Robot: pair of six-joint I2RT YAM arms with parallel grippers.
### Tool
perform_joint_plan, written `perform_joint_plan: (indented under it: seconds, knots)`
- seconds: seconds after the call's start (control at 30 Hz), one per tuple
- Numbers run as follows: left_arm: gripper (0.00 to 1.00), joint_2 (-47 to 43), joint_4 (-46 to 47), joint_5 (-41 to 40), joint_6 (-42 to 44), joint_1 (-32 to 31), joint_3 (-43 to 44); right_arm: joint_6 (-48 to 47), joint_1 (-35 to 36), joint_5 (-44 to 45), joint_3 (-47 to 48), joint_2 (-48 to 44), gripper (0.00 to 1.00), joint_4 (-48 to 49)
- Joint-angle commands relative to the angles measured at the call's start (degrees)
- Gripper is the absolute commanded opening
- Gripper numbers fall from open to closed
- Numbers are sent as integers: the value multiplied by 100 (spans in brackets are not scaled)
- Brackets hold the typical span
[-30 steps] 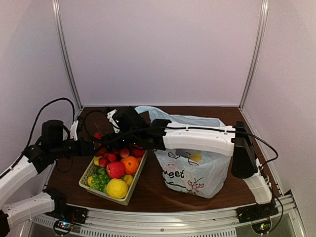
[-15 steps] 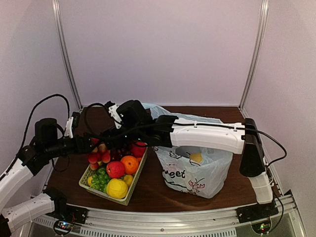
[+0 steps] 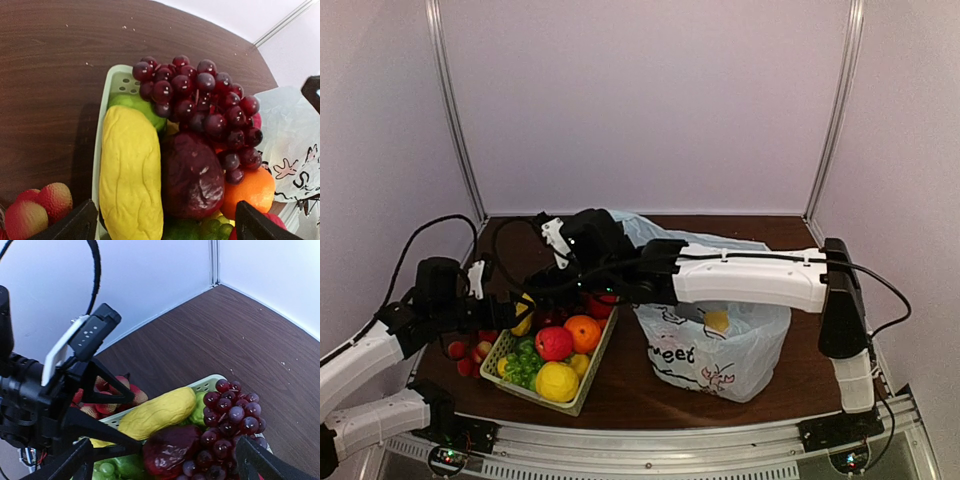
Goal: Untie the knot of the plastic bag and take out the fruit
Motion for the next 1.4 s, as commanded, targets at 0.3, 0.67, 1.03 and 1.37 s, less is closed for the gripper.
perform_joint_plan:
  seconds: [0.3,0.67,1.03,1.37]
  knots:
    - [97,510,-1759,-2302,89,398,1933,69,103,322,-623,-1517,99,88]
    - [97,1022,-1920,-2202,-722,1817,1065,148,36,1141,-1725,-2931,99,-296]
    - [91,2449,-990,-1672,-811,1838,768,286,-707,1016,-3494,-4503,99,-198]
    - [59,3292,-901,-1724,-724,1844,853,378,-1297,716,-4327,-5403,99,-10]
